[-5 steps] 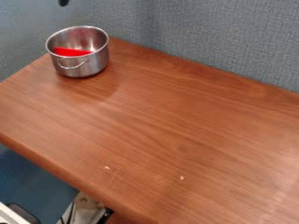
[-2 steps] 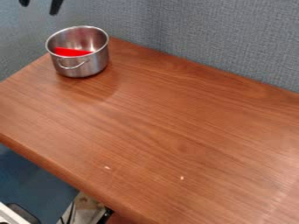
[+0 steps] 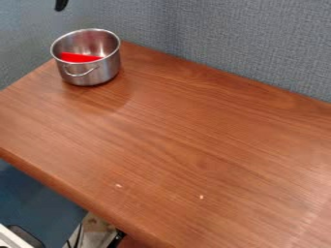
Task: Put the red object in the metal pot
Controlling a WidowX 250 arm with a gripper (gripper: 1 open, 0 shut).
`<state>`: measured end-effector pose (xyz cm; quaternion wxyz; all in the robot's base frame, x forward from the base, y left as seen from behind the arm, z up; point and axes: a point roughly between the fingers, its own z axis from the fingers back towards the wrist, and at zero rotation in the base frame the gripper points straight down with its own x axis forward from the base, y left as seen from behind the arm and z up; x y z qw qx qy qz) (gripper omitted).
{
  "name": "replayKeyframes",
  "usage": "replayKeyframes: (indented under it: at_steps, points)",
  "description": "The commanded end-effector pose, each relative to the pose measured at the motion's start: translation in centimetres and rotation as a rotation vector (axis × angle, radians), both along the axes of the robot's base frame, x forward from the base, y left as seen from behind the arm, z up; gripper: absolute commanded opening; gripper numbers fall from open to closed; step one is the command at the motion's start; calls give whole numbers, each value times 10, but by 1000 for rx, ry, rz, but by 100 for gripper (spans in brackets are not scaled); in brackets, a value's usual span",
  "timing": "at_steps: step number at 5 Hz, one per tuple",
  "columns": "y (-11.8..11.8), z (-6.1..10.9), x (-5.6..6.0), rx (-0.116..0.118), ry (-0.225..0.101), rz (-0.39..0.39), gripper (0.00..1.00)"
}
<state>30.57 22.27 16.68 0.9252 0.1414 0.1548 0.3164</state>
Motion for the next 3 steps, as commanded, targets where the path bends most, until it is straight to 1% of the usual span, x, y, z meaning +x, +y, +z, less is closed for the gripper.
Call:
replayKeyframes:
  at_steps: [1, 2, 3]
  points:
    - [-8, 22, -2, 35, -60, 23, 100]
    - [-16, 21, 1, 36, -70, 42, 100]
    - [-1, 24, 11, 33, -55, 54, 100]
